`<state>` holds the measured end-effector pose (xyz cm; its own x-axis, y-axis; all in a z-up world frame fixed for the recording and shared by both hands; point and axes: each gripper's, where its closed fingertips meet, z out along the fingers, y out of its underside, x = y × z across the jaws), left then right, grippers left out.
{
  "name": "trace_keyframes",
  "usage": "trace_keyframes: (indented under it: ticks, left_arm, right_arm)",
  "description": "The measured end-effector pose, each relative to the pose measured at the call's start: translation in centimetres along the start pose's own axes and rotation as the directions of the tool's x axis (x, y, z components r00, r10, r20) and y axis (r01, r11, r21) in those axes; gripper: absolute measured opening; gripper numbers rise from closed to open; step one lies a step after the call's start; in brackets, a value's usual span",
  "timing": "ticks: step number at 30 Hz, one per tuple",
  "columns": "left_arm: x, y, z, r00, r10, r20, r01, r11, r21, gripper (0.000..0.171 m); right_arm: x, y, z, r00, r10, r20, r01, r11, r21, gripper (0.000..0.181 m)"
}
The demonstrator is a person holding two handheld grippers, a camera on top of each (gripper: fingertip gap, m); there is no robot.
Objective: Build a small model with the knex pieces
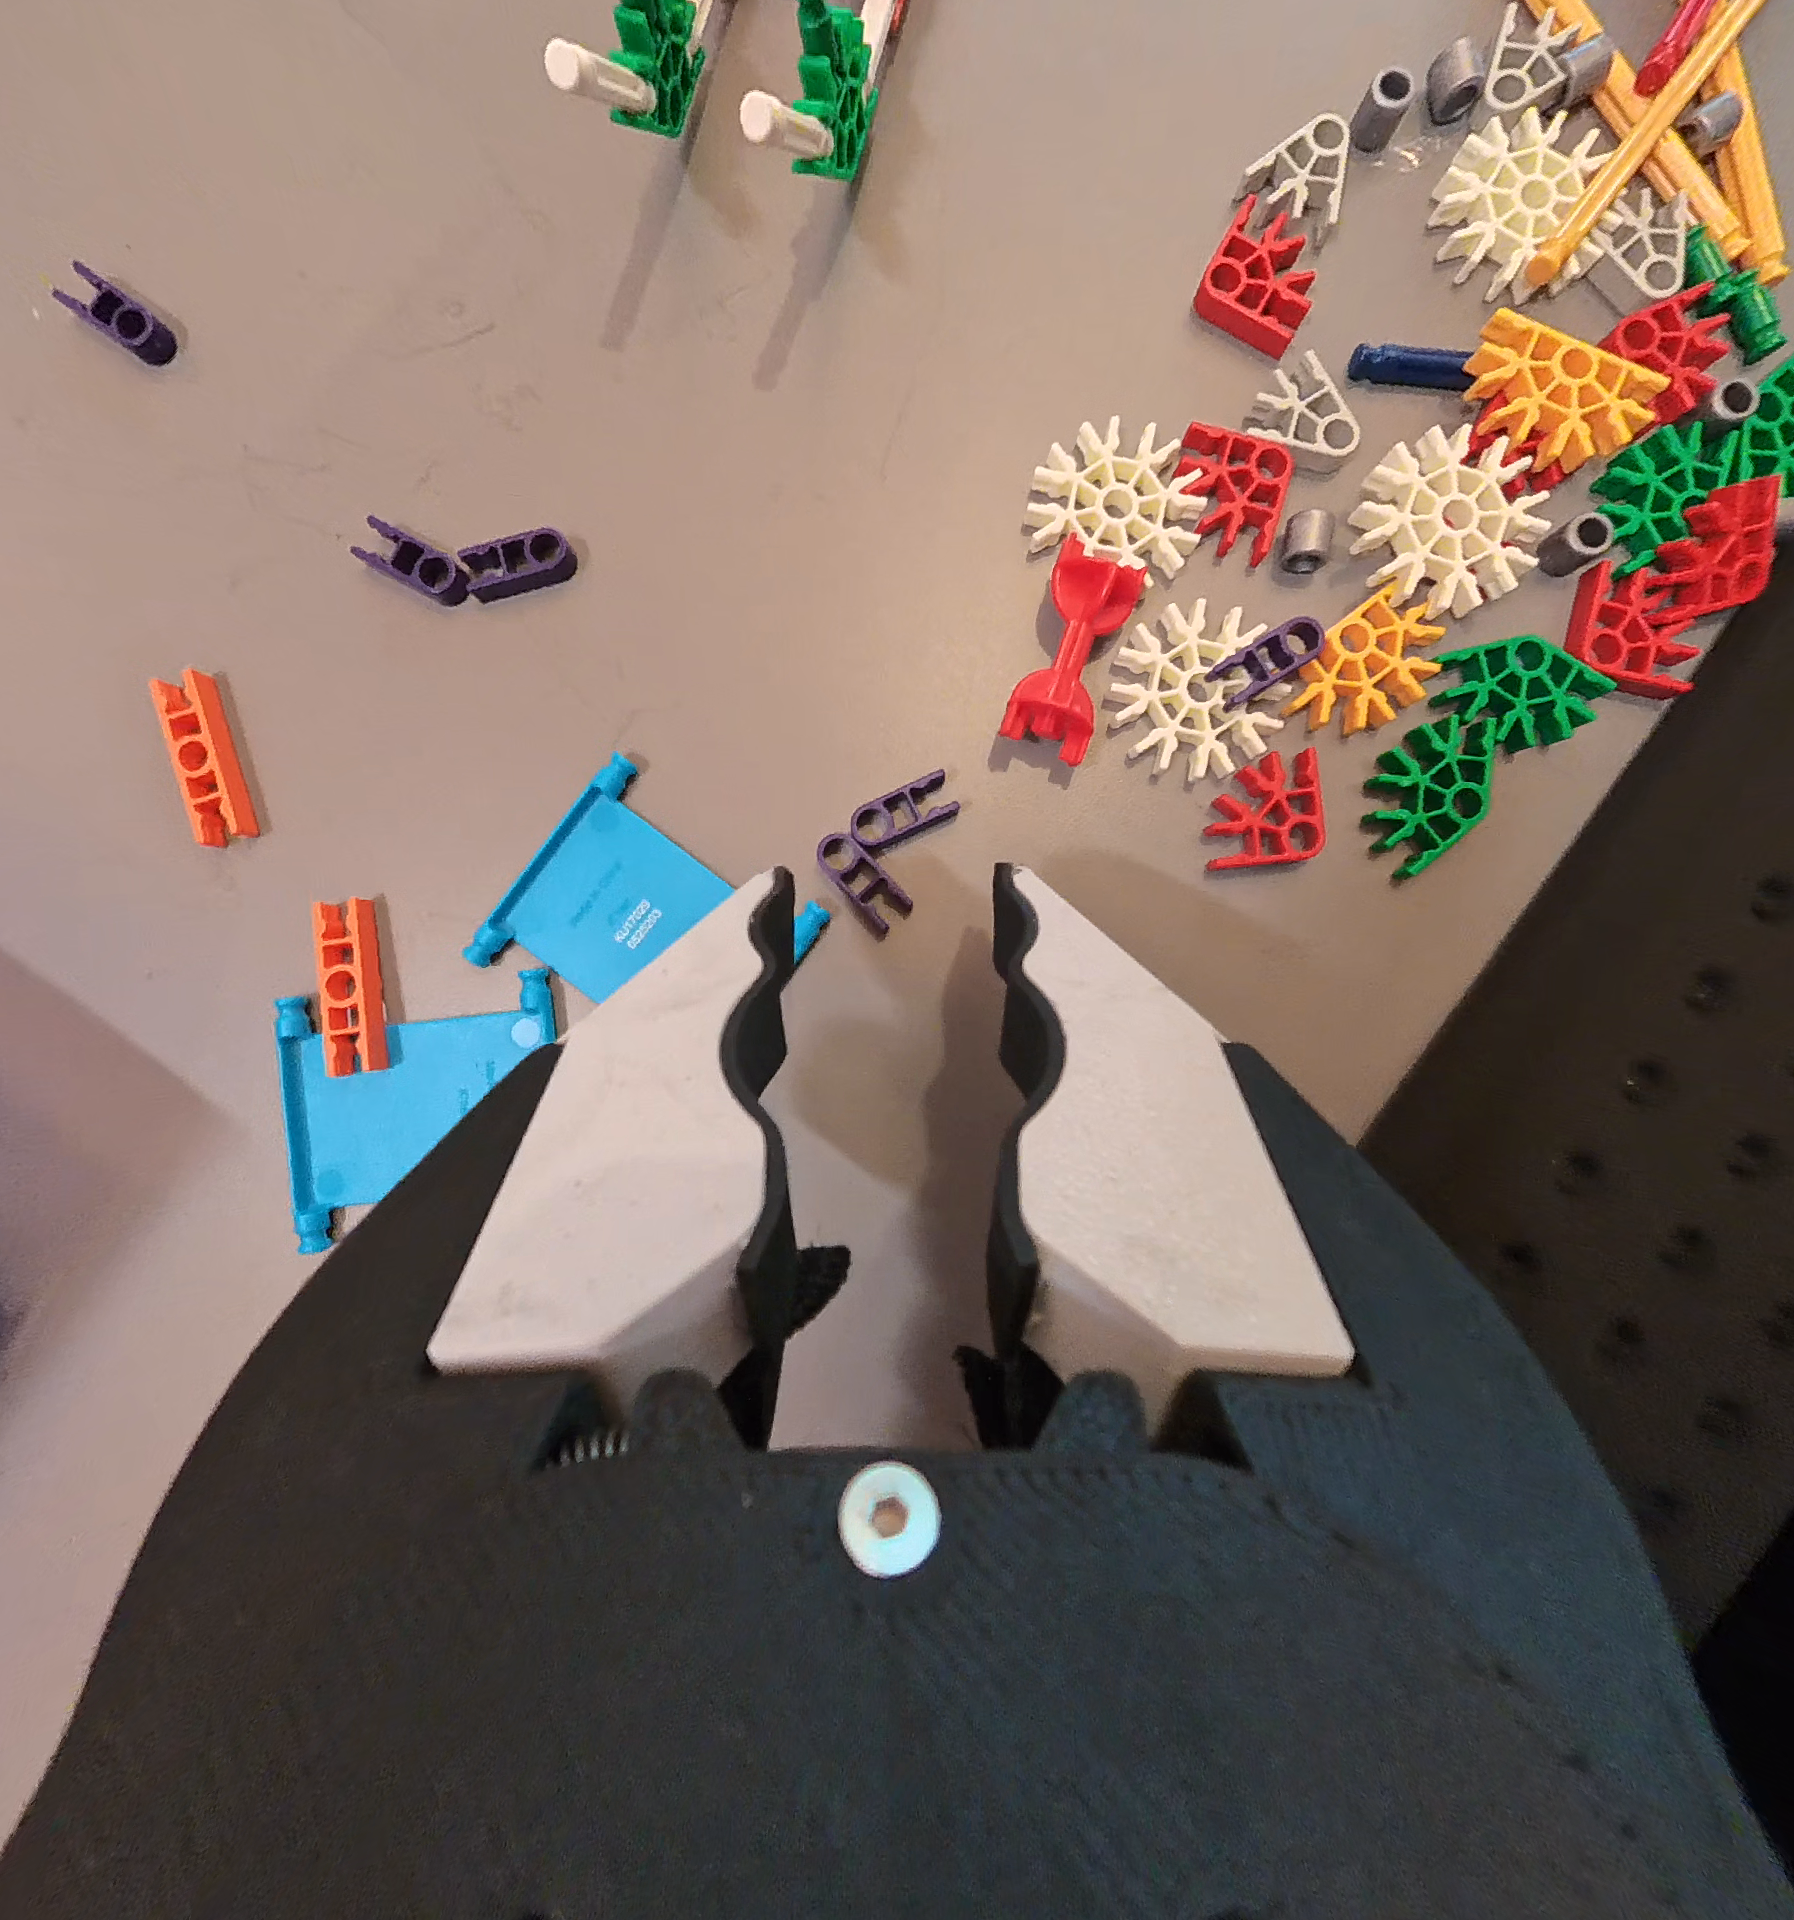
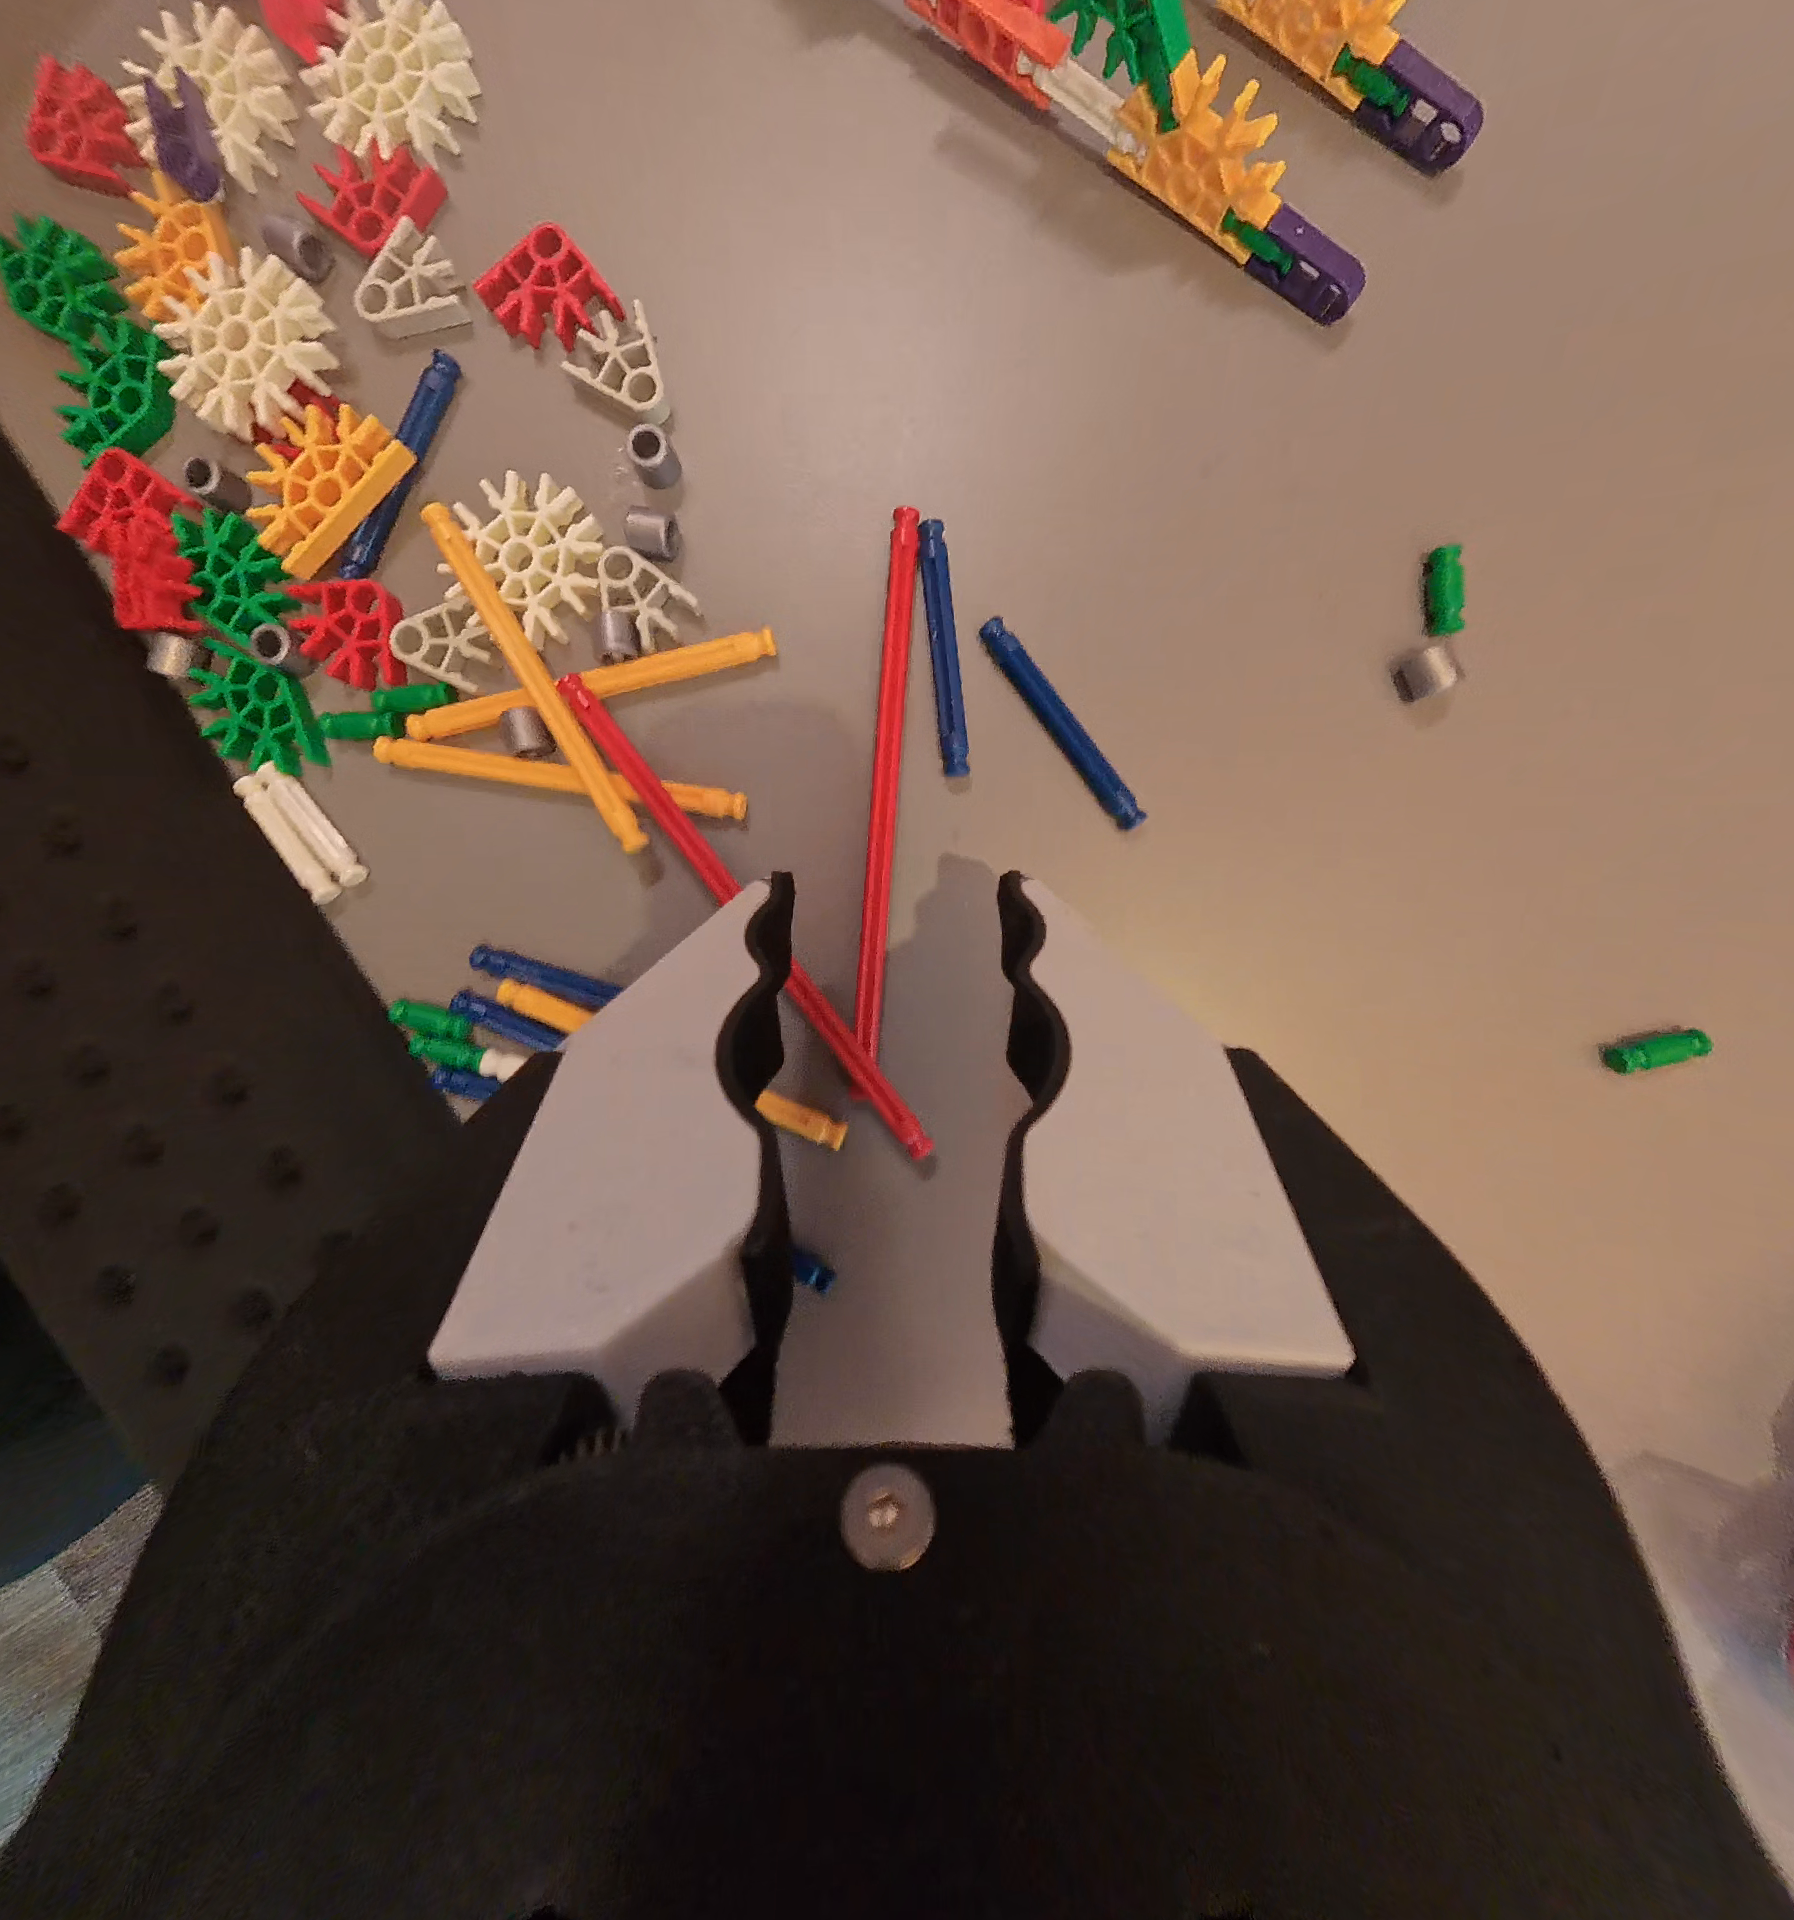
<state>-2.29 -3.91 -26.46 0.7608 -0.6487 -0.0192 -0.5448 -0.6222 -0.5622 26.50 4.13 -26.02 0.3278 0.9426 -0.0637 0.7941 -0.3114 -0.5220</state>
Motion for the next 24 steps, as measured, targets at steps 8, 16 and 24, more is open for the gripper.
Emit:
trace_keyframes:
  ticks: [8,16,24]
  left_arm:
    - [0.0,0.6,-0.8,0.999,-0.031,0.028,0.030,0.999,0.027,0.036]
    - [-1.0,1.3,-2.3,0.993,-0.080,0.092,0.074,0.995,0.073,0.041]
    - [-2.4,1.5,-3.1,0.988,-0.096,0.121,0.087,0.993,0.084,0.042]
  right_arm:
    - [-1.3,-4.0,1.6,0.998,-0.055,0.015,0.054,0.996,0.072,0.034]
    - [-3.4,-8.3,2.3,0.992,-0.118,0.053,0.107,0.979,0.172,0.041]
    - [-4.6,-10.1,2.5,0.988,-0.143,0.050,0.130,0.969,0.208,0.041]
